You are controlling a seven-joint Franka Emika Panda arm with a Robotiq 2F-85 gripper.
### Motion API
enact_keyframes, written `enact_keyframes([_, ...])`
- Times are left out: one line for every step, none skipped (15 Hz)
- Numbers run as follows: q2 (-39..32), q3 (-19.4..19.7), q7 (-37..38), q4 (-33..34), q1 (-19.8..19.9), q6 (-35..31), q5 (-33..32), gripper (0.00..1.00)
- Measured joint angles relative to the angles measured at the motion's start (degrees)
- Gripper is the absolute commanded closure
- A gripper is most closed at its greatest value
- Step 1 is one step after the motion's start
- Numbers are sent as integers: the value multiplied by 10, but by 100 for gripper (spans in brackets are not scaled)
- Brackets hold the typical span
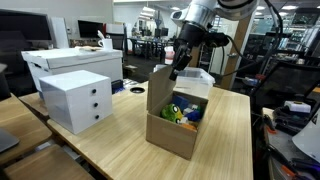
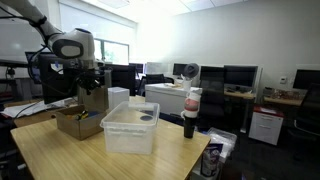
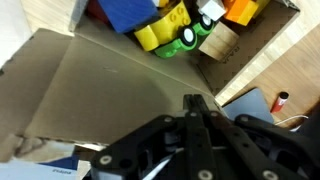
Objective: Open the cardboard box lid
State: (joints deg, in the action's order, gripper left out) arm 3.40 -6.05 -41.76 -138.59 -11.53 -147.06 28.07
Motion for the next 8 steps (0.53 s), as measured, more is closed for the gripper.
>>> enact_keyframes([-9,4,1,13,5,13,-13,97])
enact_keyframes([-21,8,1,28,11,26,-24,97])
enact_keyframes([-31,10,1,42,16,35,-32,97])
enact_keyframes([-40,12,1,53,20,42,-37,97])
enact_keyframes([-47,12,1,63,24,46,-40,97])
enact_keyframes([-56,12,1,73,27,48,-40,97])
enact_keyframes([-62,11,1,79,28,48,-40,97])
enact_keyframes([-68,11,1,86,30,48,-40,97])
